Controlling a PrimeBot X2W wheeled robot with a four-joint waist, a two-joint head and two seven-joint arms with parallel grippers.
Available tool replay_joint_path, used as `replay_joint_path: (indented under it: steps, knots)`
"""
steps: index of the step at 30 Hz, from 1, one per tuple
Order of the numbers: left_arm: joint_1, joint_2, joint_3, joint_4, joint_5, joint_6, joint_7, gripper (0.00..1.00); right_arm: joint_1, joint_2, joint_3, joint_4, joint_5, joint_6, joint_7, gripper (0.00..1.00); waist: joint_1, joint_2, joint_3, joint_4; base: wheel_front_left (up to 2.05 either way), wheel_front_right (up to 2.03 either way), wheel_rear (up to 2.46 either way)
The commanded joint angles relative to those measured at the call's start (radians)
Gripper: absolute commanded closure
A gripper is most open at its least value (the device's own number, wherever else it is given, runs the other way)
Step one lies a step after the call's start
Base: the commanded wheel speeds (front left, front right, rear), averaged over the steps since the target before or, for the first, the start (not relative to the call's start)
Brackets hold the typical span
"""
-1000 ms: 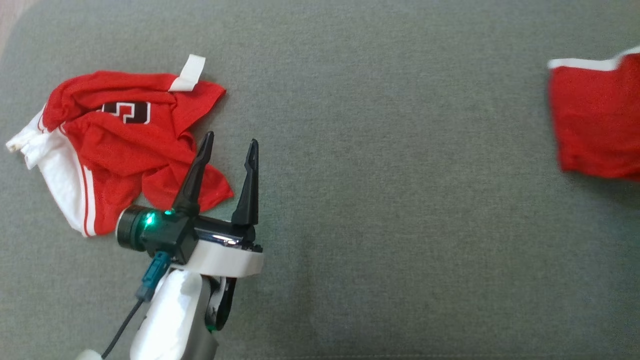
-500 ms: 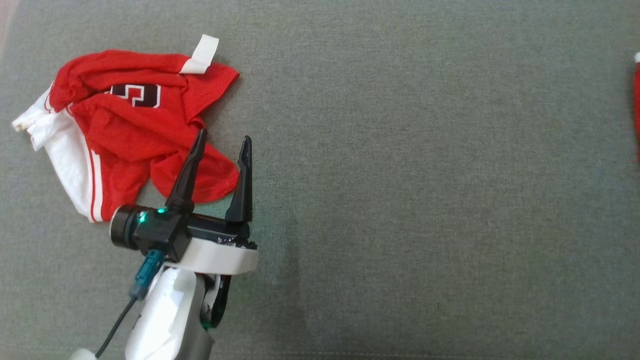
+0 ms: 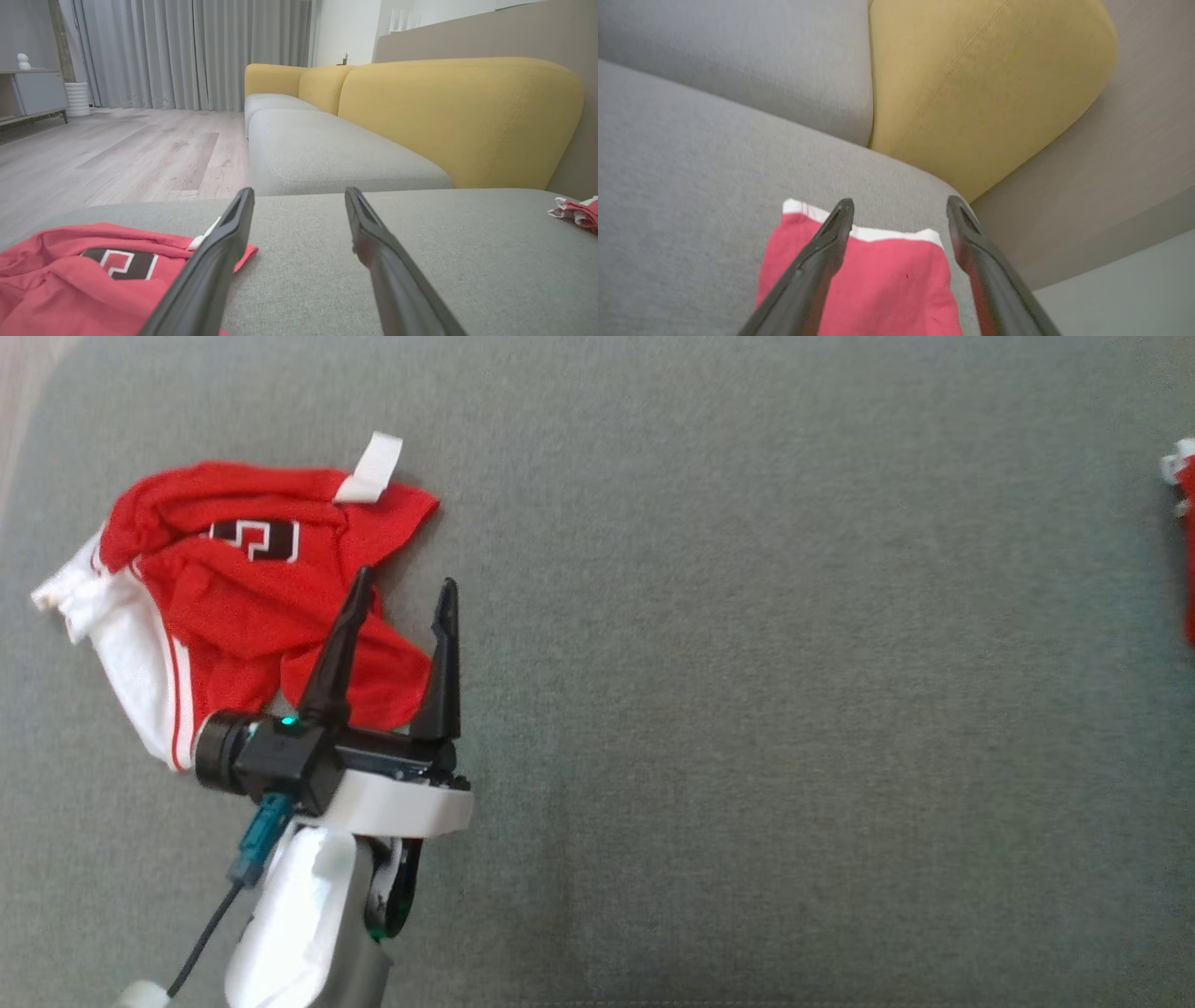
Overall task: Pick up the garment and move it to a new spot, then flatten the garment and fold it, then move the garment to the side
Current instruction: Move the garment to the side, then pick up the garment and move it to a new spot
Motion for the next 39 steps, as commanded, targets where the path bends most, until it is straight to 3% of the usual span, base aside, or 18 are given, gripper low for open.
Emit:
replay_joint_path:
  steps: [1,5,9,16,24,33,39]
  knots:
    - [-0.003,0.007,0.041,-0.032,0.006,0.004,-0.005,0.0,-0.013,0.0,0.01,-0.044,0.013,-0.002,-0.026,0.0,0.0,0.0,-0.036,-0.018,0.0,0.0,0.0]
    - [0.024,0.007,0.052,-0.033,0.006,0.009,-0.005,0.0,-0.008,0.123,-0.015,-0.1,0.087,-0.002,-0.095,0.0,0.0,0.0,-0.102,-0.043,0.0,0.0,0.0]
    - [0.06,0.007,0.063,-0.033,0.011,0.012,-0.005,0.0,0.059,0.252,0.027,-0.202,0.16,-0.002,-0.145,0.0,0.0,0.0,-0.159,-0.066,0.0,0.0,0.0]
    - [0.127,0.007,0.087,-0.043,0.024,0.009,-0.005,0.0,0.312,0.428,0.138,-0.487,0.35,-0.002,-0.165,0.0,0.0,0.0,-0.224,-0.087,0.0,0.0,0.0]
    - [0.188,0.007,0.094,-0.049,0.026,0.012,-0.005,0.0,0.576,0.458,0.188,-0.669,0.455,-0.002,-0.166,0.0,0.0,0.0,-0.243,-0.088,0.0,0.0,0.0]
    - [0.207,0.007,0.094,-0.052,0.019,0.019,-0.005,0.0,0.658,0.459,0.234,-0.713,0.483,-0.002,-0.166,0.0,0.0,0.0,-0.249,-0.088,0.0,0.0,0.0]
    - [0.2,0.007,0.087,-0.056,0.014,0.024,-0.005,0.0,0.674,0.459,0.249,-0.722,0.49,-0.002,-0.166,0.0,0.0,0.0,-0.258,-0.053,0.0,0.0,0.0]
